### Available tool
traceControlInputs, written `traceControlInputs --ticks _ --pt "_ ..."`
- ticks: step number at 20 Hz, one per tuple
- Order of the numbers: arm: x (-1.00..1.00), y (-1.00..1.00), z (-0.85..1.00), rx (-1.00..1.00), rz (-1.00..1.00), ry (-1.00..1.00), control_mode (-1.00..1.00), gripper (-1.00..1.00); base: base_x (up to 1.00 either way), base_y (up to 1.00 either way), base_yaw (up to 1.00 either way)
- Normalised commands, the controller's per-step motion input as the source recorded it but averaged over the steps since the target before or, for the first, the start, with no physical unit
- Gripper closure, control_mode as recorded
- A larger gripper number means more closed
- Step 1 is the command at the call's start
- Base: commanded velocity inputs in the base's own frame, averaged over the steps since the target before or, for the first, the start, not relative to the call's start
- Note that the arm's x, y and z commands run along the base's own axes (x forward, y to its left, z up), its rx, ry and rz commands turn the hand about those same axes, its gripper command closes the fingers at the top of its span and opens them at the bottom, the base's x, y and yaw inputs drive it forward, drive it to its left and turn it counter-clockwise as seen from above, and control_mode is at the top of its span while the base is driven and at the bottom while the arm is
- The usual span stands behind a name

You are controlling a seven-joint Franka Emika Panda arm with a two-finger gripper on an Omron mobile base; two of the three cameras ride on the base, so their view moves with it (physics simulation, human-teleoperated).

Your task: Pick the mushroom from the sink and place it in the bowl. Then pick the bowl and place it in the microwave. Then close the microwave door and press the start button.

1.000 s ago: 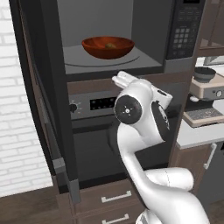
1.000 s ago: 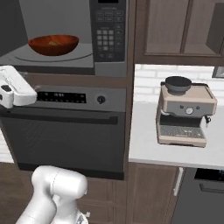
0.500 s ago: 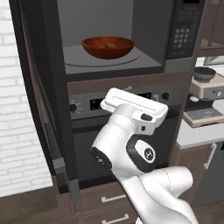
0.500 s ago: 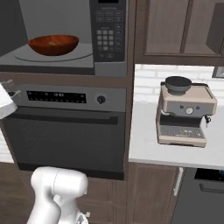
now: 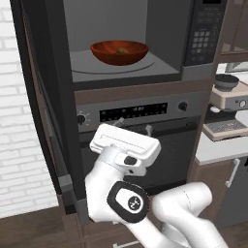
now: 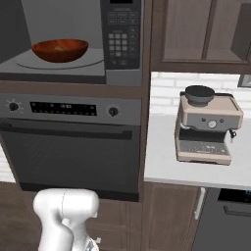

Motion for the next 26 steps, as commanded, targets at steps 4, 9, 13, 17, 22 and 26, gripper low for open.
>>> traceControlInputs --ticks 4,9,13,17,22,26 --pt "-0.02 0.73 -0.38 -0.18 -0.01 -0.12 -1.00 -1.00 0.00 0.00 0.00" --pt "0.00 0.80 -0.31 -0.06 0.00 -0.23 -1.00 -1.00 0.00 0.00 0.00" --pt "0.00 0.79 -0.24 0.00 0.00 -0.31 -1.00 -1.00 0.00 0.00 0.00" --pt "0.00 0.82 -0.08 0.02 0.05 -0.29 -1.00 -1.00 0.00 0.00 0.00" --pt "-0.15 0.69 0.00 0.07 0.02 -0.14 -1.00 -1.00 0.00 0.00 0.00" --pt "-0.23 0.58 0.01 0.09 0.00 -0.09 -1.00 -1.00 0.00 0.00 0.00"
